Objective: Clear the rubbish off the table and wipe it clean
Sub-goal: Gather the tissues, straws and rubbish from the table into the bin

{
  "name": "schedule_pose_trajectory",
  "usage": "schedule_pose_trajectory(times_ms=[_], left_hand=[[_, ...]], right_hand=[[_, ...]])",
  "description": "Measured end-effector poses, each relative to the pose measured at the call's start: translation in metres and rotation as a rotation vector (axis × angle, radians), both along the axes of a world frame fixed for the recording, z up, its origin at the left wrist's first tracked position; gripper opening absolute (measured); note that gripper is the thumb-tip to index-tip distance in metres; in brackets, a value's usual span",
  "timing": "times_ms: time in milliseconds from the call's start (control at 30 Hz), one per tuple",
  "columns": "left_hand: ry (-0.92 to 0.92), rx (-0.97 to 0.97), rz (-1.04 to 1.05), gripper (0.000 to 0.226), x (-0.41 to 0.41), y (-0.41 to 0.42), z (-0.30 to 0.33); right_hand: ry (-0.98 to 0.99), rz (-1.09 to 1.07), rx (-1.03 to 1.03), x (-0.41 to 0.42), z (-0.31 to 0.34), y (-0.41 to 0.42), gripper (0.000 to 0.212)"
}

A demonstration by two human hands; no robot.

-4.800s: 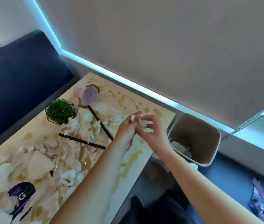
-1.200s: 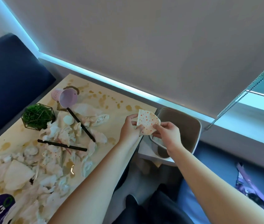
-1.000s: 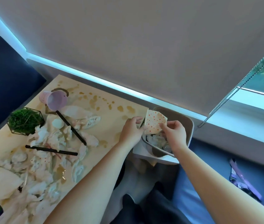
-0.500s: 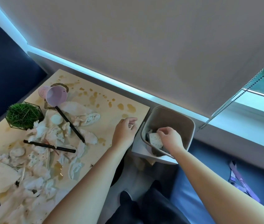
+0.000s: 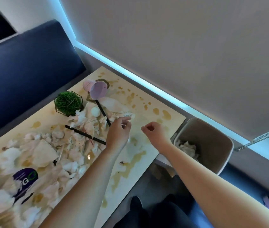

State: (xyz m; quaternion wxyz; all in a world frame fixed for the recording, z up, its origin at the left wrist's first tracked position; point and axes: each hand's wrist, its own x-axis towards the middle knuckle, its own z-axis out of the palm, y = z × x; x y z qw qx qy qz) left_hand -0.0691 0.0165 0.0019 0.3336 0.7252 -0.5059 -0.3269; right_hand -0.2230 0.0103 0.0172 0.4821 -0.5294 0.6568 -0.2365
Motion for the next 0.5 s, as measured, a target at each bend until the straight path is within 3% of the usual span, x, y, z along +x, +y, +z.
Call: schedule_pose_trajectory(times_ms=[200, 500], left_hand=[[-0.080, 0.029, 0.099, 0.021, 0.050, 0.013, -0.003], [-0.088, 0.036, 0.072, 0.021, 0.083, 0.016, -0.010]], right_hand=[[0.180, 0.208, 0.020, 0.042, -0.009, -0.001, 0.024], [0.735, 0.705, -0.287, 0.077, -0.038, -0.008, 0.047]])
